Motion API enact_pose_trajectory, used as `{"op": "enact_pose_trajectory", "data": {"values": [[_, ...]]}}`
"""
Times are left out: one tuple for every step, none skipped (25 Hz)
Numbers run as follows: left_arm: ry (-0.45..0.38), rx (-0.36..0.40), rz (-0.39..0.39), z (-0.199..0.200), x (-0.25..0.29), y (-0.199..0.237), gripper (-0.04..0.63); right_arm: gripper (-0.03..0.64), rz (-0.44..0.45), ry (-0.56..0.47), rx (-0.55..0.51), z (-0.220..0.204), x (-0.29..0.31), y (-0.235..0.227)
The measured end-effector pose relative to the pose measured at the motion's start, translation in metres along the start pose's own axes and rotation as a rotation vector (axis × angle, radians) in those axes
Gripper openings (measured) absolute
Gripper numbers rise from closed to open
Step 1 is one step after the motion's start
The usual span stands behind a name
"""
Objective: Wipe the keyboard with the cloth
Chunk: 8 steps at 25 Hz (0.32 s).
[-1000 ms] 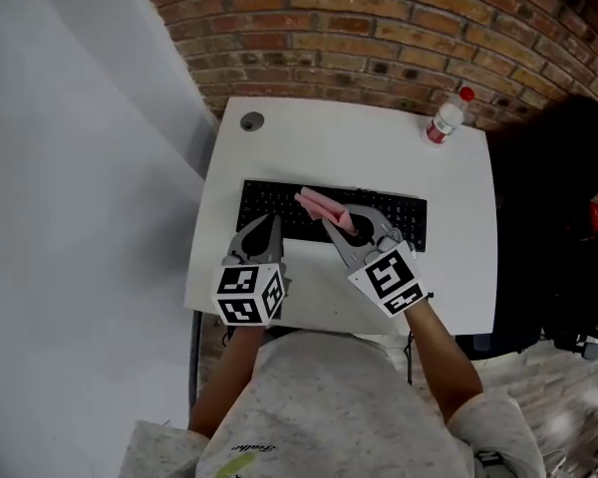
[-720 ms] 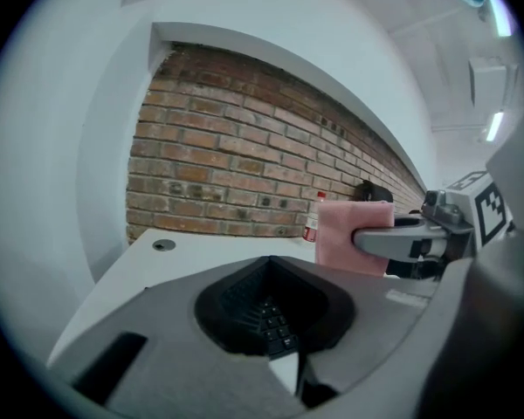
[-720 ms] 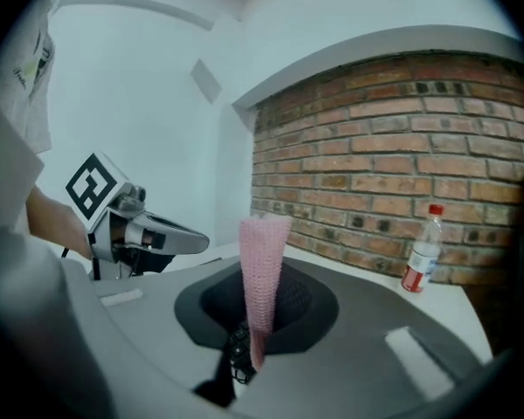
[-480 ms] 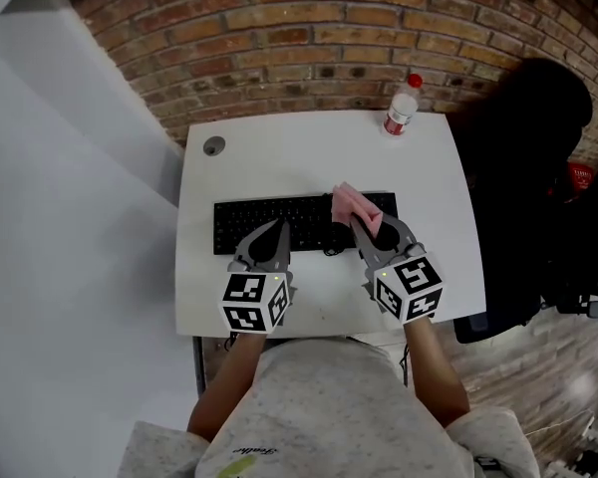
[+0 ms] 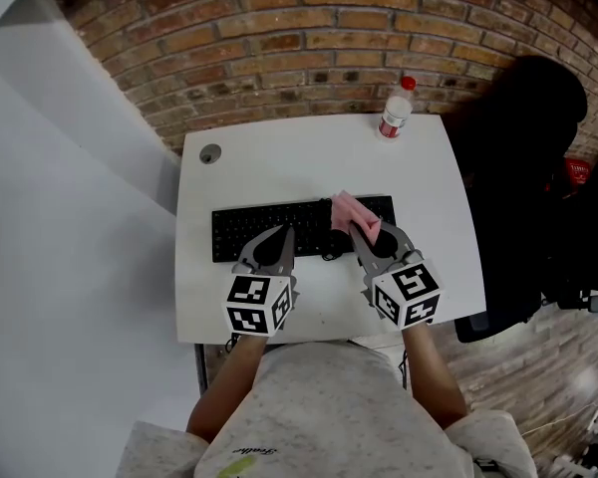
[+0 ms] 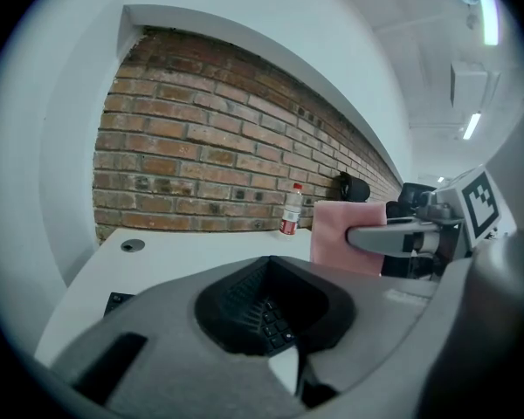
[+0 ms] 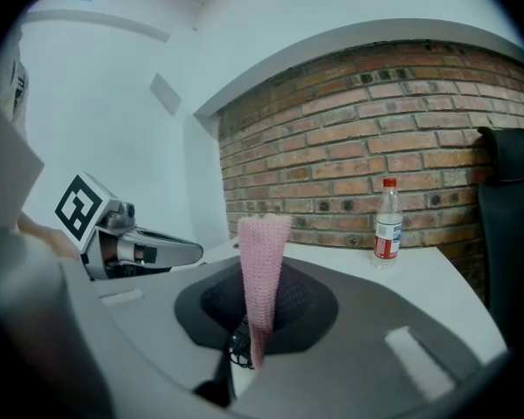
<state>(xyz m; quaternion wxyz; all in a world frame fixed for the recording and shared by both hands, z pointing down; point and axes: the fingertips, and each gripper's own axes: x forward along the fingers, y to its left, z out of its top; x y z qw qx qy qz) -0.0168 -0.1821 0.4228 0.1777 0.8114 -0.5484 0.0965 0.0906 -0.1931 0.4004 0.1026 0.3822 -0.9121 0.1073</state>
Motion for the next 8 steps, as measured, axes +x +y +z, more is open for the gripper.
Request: {"op": "enact_pose_trajectory", "data": {"values": [[0.001, 0.000, -0.003, -0.0003, 0.0007, -0.0004, -0.005, 0.023, -0.003, 0.001, 0.000, -0.0006, 0.0002, -0.0005], [0.001, -0.001, -0.005, -0.0002, 0.0012, -0.0006, -0.005, 0.023, -0.004, 0.003, 0.001, -0.0010, 0.0005, -0.0009], [0.001, -0.002, -0.007, 0.0002, 0.0017, -0.0009, -0.005, 0.023, -0.004, 0.004, 0.002, -0.0011, 0.0008, -0.0010], [0.000, -0.003, -0.008, 0.0006, 0.0023, -0.0011, -0.005, 0.023, -0.003, 0.004, 0.003, -0.0012, 0.0011, -0.0010], [-0.001, -0.004, -0.010, 0.0009, 0.0028, -0.0014, -0.005, 0.023, -0.002, 0.005, 0.004, -0.0013, 0.0014, -0.0007], [-0.001, -0.005, -0.011, 0.0010, 0.0032, -0.0016, -0.005, 0.023, -0.001, 0.006, 0.004, -0.0014, 0.0017, -0.0004], [-0.001, -0.006, -0.013, 0.0011, 0.0036, -0.0017, -0.005, 0.023, 0.000, 0.006, 0.005, -0.0015, 0.0020, -0.0001], [-0.002, -0.008, -0.014, 0.0011, 0.0040, -0.0017, -0.005, 0.023, 0.001, 0.006, 0.005, -0.0015, 0.0024, 0.0003]]}}
